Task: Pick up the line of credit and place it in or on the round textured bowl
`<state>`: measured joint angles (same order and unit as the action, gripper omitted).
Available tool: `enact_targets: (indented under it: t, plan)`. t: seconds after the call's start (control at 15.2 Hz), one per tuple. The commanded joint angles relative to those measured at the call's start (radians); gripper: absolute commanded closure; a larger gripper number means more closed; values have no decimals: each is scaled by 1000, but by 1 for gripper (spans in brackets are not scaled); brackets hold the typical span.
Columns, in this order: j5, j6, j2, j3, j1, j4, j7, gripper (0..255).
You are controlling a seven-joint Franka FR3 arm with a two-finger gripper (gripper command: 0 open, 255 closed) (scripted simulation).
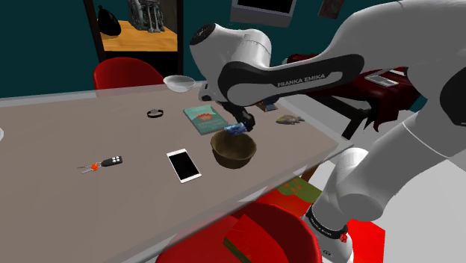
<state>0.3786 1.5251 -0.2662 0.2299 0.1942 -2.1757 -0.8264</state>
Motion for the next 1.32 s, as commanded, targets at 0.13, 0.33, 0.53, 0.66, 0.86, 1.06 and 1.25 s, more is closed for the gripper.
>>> enact_targets:
  t: [0.13,0.33,0.53,0.66,0.86,1.06,1.25]
  plan:
    - [1,47,12,1,0,-39,21,255]
    - [4,83,23,1,0,-68,37,255]
    - [7,119,36,1,0,-96,54,255]
    - [9,144,45,1,-1,-113,65,255]
    - [10,152,49,1,-1,-119,69,255]
    - [10,152,49,1,-1,-118,69,255]
    - [10,151,49,1,-1,-118,69,0]
